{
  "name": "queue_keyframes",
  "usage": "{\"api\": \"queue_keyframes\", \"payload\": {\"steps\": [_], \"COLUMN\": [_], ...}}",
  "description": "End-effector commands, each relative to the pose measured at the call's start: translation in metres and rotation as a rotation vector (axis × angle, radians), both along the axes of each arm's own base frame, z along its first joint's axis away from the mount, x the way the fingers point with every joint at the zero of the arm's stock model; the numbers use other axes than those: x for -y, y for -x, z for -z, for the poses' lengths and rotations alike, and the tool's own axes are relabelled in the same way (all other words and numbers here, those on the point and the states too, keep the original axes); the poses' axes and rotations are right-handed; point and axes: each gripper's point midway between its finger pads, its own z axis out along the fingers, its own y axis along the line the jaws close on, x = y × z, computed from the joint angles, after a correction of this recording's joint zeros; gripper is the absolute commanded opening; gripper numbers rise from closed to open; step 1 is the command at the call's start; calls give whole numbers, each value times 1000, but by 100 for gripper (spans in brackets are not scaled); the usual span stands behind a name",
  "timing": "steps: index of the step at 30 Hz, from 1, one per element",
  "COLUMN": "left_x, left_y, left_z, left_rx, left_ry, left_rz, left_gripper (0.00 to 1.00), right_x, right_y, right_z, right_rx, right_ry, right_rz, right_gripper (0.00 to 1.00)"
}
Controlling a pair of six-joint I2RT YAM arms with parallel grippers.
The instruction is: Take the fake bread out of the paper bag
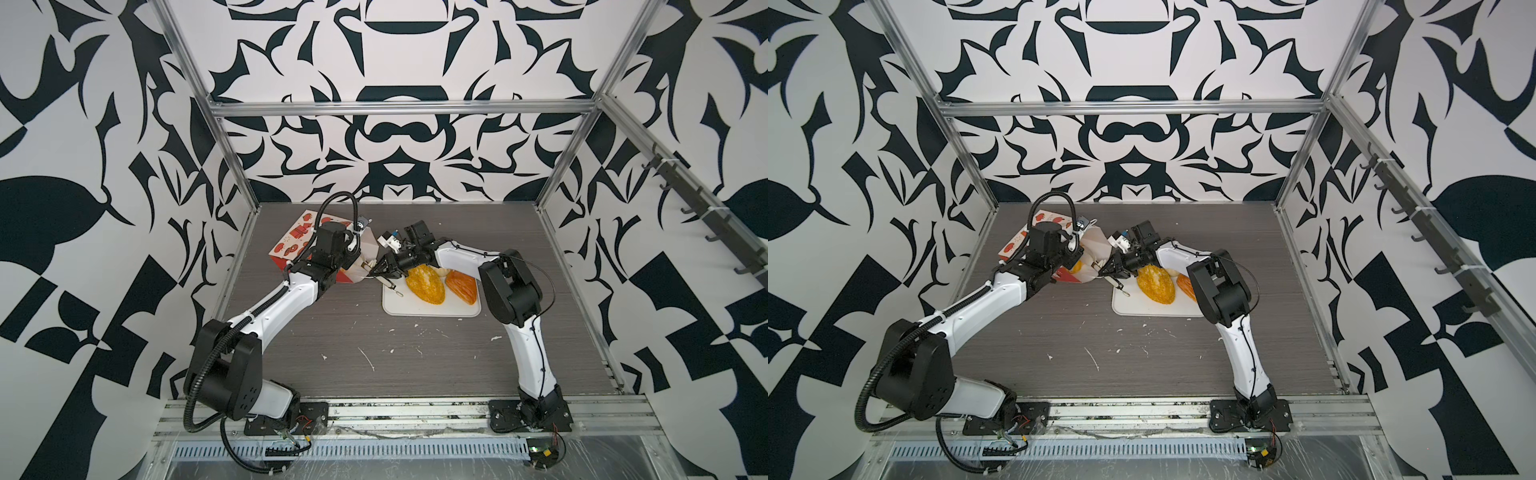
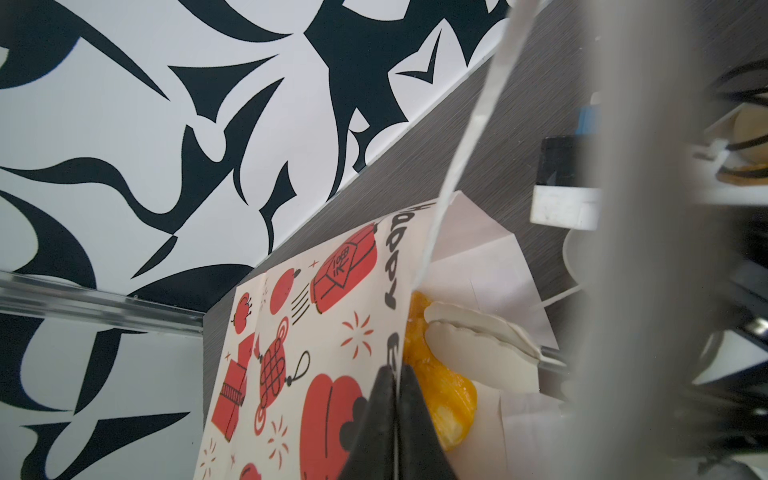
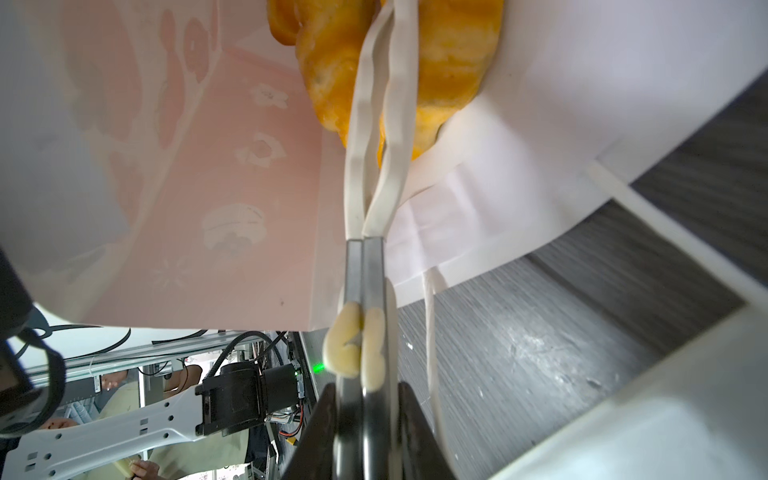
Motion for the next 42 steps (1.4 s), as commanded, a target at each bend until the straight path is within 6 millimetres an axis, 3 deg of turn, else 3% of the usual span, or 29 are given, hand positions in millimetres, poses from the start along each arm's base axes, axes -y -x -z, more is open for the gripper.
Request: {"api": "queue_keyframes", "payload": {"steps": [1,5,9,13,23,36,42], "left_x": [0,1,1,1,2,2,5], "left_y": [1,2,2,4,5,8,8], "left_z": [-16,-14,-16,-21,-21,-20,-19], "left_rx": [52,47,47,50,49,47,44], "left_ry": [22,21,21,21,19,14,14], "left_rz": [3,4,7,13,17,27,32], "left_gripper": [7,7,7,7,8,8,8], "right_x": [2,5,5,8,16,41,40], "right_y": [-1,-1,0,0,-1,-7,-7], "right_z": [-46,-46,-56,-52,-41,-44,-38], "right_rx": [106,102,117,103,61,40,-2], "right_ry": [-69,-73,-94,-83,-72,-24,-38], "right_rz": [-8,-11,-20,-25,-18,21,15], "right_gripper": [1,8,25,37,40,44,45]}}
